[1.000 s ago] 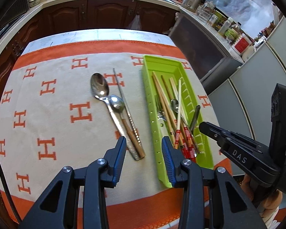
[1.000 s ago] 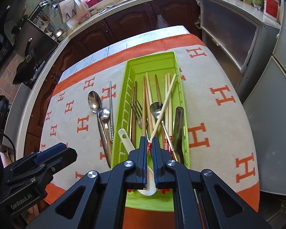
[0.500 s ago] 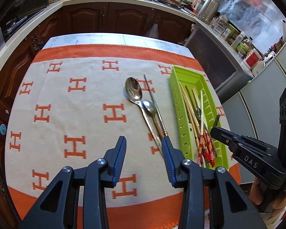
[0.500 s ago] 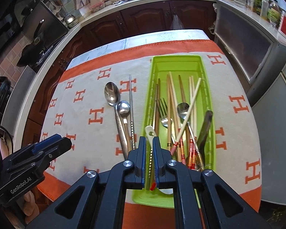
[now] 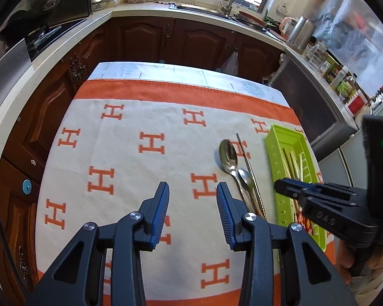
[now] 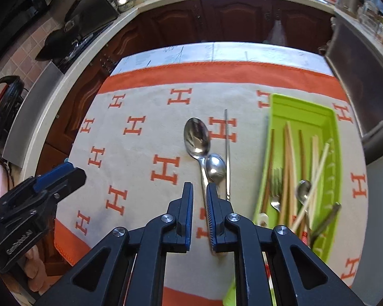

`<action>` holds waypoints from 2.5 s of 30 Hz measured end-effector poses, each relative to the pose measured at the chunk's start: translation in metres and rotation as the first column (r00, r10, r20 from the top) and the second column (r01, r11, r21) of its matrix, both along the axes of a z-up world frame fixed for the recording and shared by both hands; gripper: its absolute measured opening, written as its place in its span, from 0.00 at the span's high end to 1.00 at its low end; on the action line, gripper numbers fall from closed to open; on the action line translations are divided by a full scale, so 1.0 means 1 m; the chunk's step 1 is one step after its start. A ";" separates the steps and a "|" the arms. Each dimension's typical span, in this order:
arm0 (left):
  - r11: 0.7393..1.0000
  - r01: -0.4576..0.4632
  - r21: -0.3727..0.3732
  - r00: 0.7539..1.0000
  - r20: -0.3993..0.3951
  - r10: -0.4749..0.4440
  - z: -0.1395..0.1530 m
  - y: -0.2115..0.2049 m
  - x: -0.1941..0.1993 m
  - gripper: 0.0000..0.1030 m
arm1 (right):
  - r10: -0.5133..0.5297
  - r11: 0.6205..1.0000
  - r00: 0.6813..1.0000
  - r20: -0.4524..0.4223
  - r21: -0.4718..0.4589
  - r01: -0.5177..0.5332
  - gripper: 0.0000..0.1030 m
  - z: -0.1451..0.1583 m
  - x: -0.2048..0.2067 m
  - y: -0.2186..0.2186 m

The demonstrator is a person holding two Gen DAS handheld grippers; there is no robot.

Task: Organize utensils
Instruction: 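Lower the right tool onto the small metal spoon and close on its handle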

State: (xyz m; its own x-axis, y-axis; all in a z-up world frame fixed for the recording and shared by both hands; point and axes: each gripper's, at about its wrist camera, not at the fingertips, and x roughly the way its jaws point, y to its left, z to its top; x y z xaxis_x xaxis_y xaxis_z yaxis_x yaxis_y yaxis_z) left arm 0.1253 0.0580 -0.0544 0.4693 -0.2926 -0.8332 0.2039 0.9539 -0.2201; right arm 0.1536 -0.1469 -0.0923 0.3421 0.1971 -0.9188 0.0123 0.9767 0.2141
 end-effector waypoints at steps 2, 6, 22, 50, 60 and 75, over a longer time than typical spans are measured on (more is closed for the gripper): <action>1.000 -0.009 -0.017 1.000 -0.018 0.009 -0.004 0.005 0.007 0.64 | 0.011 1.000 0.999 -0.046 0.026 -0.010 0.89 -0.015 0.015 0.003; 0.999 -0.017 -0.041 0.998 -0.058 0.015 -0.017 0.009 0.014 0.64 | -0.001 0.999 0.993 -0.114 0.049 0.007 0.89 -0.041 0.036 0.001; 0.997 0.019 -0.075 0.984 -0.178 -0.032 -0.063 -0.005 0.020 0.64 | -0.016 0.993 0.990 -0.143 -0.121 -0.002 0.79 -0.081 0.053 0.002; 0.995 0.026 -0.092 0.971 -0.233 -0.047 -0.084 -0.010 0.017 0.64 | 0.037 0.982 0.999 -0.037 -0.184 -0.044 0.83 -0.082 0.050 0.004; 0.994 0.026 -0.102 0.969 -0.241 -0.050 -0.086 -0.009 0.018 0.64 | -0.090 0.995 0.991 -0.096 -0.056 0.085 0.94 -0.077 0.058 -0.031; 0.995 0.030 -0.098 0.964 -0.258 -0.055 -0.092 -0.014 0.017 0.64 | -0.081 0.993 0.993 -0.085 -0.090 0.073 0.97 -0.081 0.059 -0.024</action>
